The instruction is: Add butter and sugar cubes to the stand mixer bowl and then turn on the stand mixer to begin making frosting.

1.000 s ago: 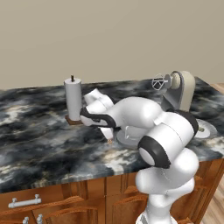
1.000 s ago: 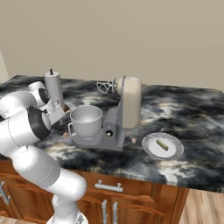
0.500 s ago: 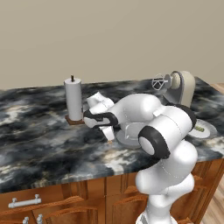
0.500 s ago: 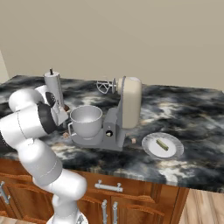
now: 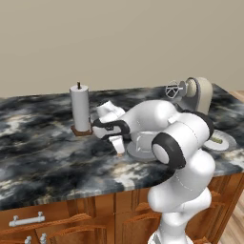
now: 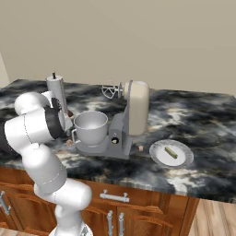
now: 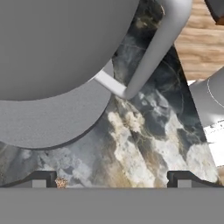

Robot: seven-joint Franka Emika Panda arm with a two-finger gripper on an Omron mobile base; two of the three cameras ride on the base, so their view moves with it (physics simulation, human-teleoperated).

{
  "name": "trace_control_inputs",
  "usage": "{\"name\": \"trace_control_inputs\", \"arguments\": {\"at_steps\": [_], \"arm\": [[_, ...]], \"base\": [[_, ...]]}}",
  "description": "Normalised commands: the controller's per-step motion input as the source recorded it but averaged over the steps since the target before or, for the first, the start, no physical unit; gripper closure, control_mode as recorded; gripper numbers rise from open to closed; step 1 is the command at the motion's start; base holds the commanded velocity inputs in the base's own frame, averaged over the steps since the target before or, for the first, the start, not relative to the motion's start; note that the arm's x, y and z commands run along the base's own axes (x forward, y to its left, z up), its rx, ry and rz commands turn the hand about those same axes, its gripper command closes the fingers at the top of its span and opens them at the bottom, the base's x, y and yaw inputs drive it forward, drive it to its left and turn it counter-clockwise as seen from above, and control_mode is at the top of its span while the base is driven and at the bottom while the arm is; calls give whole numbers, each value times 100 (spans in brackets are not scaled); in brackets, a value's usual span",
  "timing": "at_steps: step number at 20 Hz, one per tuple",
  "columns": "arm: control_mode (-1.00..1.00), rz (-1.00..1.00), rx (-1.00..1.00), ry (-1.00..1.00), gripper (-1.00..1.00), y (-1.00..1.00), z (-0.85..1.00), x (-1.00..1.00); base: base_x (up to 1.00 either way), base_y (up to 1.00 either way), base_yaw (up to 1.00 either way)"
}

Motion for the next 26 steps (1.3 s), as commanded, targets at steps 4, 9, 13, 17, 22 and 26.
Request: {"name": "trace_control_inputs", "arguments": {"at_steps": [4,9,13,17,22,26], "arm": [[-100,-11,-1,-5,-100,20,-11,8],[-100,-11,-5,-11,-100,28,-13,14],[-100,-11,-7,-11,-100,24,-16,17],[-100,-14,-9,-6,-100,24,-23,19],[-100,-17,-8,-1,-100,25,-27,19],[-100,-18,-8,0,-100,33,-28,19]], "base": [[0,0,0],[0,0,0],[0,0,0],[0,0,0],[0,0,0],[0,0,0]]}}
